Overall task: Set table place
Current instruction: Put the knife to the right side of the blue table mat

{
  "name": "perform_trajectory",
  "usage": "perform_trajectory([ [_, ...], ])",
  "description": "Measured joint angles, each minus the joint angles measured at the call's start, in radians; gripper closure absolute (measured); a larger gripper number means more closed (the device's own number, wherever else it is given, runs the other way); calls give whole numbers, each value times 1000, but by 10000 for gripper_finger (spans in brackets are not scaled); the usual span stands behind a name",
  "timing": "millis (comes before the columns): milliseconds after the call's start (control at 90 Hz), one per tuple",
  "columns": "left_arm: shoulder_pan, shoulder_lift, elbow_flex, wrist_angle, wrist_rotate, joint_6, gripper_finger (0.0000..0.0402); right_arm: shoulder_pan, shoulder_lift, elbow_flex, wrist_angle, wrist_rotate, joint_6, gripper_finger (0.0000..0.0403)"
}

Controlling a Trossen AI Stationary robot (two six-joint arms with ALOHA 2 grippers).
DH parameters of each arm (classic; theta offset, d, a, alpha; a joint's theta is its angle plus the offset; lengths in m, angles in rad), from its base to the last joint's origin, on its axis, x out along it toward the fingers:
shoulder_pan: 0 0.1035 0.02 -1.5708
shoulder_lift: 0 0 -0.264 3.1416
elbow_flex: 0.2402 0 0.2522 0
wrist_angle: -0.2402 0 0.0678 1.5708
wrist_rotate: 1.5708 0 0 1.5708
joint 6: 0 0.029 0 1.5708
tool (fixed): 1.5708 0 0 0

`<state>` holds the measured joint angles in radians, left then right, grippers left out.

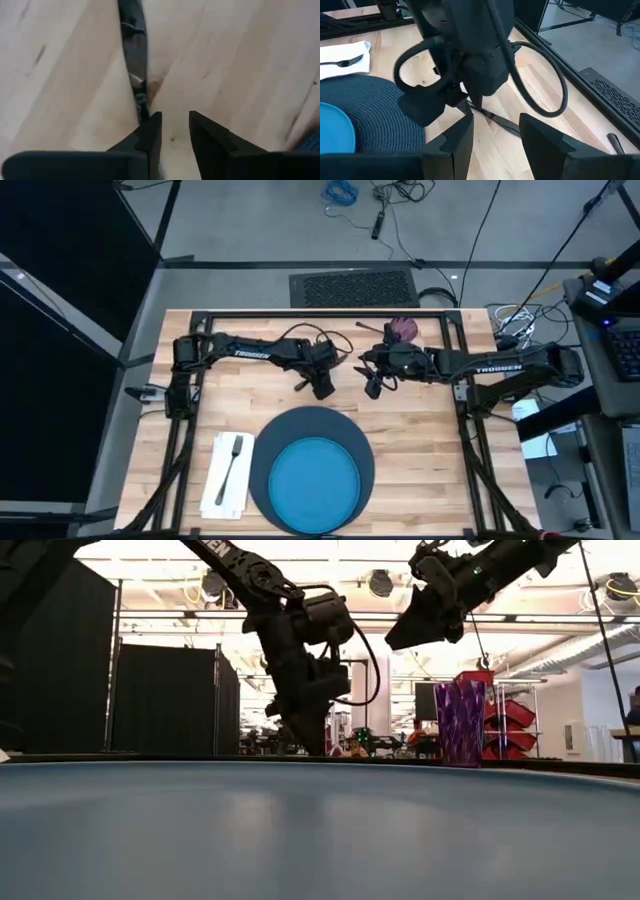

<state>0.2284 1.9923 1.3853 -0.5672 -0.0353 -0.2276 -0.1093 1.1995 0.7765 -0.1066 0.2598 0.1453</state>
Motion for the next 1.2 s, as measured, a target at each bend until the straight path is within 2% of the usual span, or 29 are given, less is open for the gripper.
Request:
perform_trajectory([
  [133,-16,0,0,-86,-4,-3,317,0,0,0,-5,0,0,257],
  [356,-31,0,0,-234,-95,-54,317,0,0,0,-4,0,0,257],
  [1200,-24,0,-1,-163,-74,-52,317,0,0,0,-3,0,26,257],
])
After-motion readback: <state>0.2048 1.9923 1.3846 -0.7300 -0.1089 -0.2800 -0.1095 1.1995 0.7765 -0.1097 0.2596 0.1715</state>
